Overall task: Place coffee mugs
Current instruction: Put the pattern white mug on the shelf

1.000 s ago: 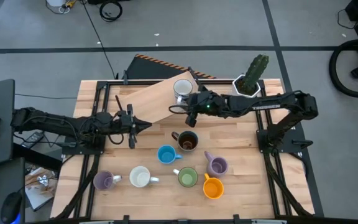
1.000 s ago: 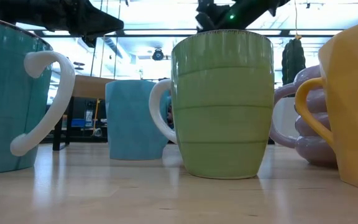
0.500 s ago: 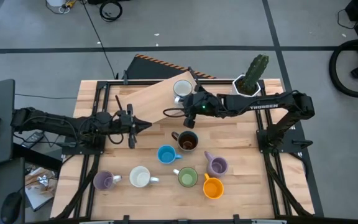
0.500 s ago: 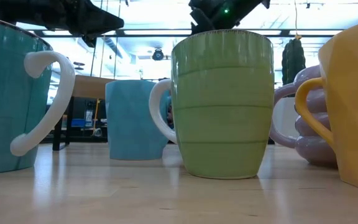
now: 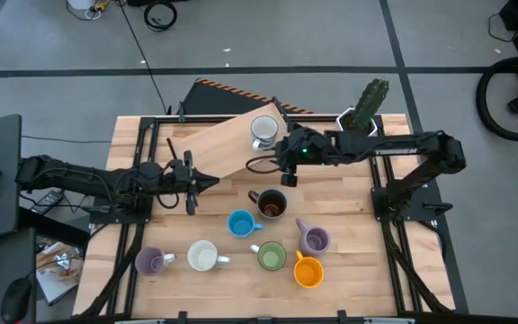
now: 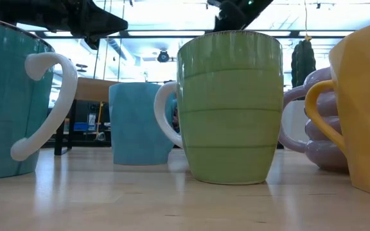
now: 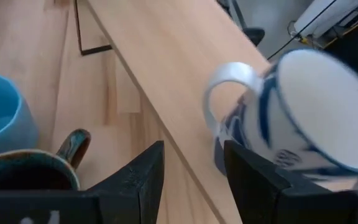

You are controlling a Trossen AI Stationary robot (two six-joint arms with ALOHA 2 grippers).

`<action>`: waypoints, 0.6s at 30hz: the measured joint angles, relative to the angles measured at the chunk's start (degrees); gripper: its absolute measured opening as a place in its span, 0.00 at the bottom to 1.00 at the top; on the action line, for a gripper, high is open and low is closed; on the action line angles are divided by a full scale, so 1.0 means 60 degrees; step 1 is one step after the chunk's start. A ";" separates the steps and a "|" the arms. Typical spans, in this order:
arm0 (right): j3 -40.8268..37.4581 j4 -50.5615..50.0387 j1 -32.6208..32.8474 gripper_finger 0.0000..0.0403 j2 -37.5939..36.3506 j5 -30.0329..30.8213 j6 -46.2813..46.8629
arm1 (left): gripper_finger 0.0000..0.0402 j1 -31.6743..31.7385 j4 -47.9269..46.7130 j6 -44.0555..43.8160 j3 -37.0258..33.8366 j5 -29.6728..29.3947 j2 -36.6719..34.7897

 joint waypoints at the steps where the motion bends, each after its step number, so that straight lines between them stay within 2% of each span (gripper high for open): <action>1: 0.0000 -0.0105 0.0004 0.43 -0.0144 -0.0015 -0.0114 | 0.07 0.0000 -0.0019 0.0000 0.0000 0.0000 0.0000; 4: 0.0152 -0.0550 -0.0049 0.42 -0.0451 0.0010 -0.0538 | 0.07 0.0000 -0.0025 0.0000 0.0000 0.0000 0.0000; 7: 0.0944 -0.1605 -0.0296 0.41 -0.0424 0.0009 -0.0928 | 0.07 0.0022 -0.0006 0.0007 0.0000 0.0004 0.0000; 14: 0.3221 -0.4164 -0.0940 0.40 0.0585 -0.1132 -0.1961 | 0.07 0.0142 0.0106 0.0011 0.0000 0.0000 0.0000; 18: 0.4198 -0.4922 -0.1041 0.40 0.1034 -0.1236 -0.2509 | 0.07 0.0127 0.0035 0.0011 0.0000 0.0004 0.0000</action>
